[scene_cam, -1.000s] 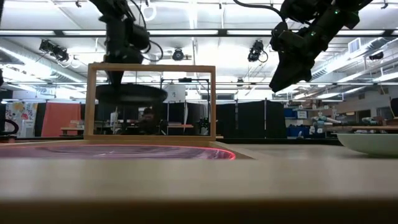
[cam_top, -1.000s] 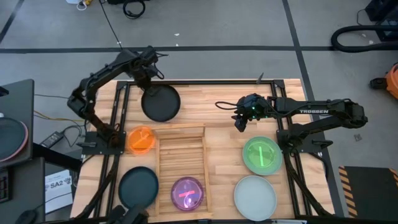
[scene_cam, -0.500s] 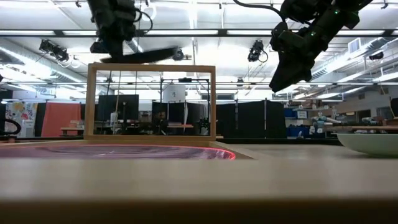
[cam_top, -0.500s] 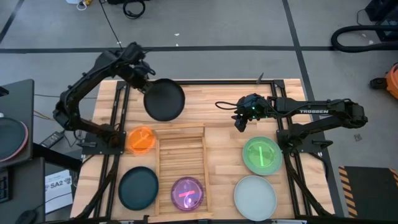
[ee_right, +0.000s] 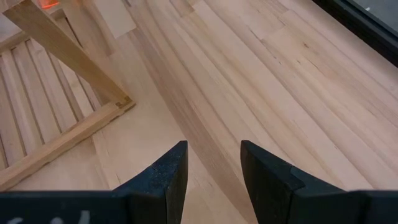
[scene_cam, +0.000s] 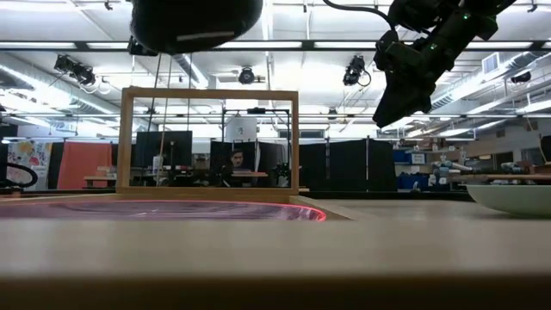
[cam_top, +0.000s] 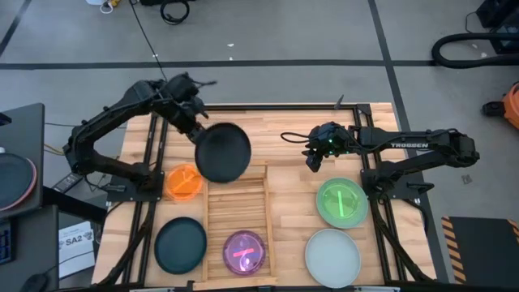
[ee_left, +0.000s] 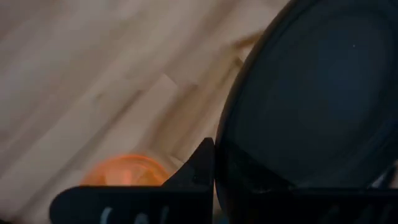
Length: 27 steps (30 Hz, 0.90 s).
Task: Place and stack plates onto a shelf
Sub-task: Put the top big black plate on the shelf
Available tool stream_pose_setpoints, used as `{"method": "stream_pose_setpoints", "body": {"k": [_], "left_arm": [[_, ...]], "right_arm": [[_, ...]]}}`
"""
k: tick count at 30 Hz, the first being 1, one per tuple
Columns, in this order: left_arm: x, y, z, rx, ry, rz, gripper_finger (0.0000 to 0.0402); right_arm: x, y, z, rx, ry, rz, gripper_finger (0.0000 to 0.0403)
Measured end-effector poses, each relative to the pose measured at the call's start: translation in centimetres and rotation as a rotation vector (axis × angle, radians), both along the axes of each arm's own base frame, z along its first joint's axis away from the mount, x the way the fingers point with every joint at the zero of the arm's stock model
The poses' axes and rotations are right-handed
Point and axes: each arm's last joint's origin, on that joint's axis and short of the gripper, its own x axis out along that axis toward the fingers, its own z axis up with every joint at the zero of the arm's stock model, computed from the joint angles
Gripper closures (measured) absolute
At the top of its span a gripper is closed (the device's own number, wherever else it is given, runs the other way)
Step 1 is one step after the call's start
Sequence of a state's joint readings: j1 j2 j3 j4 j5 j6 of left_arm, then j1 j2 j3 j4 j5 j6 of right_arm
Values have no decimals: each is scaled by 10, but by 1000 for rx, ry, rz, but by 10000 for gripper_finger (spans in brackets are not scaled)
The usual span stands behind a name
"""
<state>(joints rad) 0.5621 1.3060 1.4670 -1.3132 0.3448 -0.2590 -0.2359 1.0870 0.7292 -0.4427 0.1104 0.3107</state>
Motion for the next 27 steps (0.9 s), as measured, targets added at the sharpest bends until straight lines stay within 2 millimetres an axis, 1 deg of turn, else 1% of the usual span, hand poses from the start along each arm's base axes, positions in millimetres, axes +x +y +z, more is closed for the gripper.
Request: {"method": "stream_pose_setpoints", "body": {"k": [4,13,20,27], "left_arm": [[12,-24,0,-51,5,-52,386],[28,-82,0,-184,71,-56,386],[30,-121,-2,-171,136,49,386],[27,-152,-2,-176,159,260,386]], "right_arm": [[0,0,0,0,0,0,249],[0,0,0,0,0,0,250],[0,0,0,0,0,0,249],[0,0,0,0,0,0,249]]}}
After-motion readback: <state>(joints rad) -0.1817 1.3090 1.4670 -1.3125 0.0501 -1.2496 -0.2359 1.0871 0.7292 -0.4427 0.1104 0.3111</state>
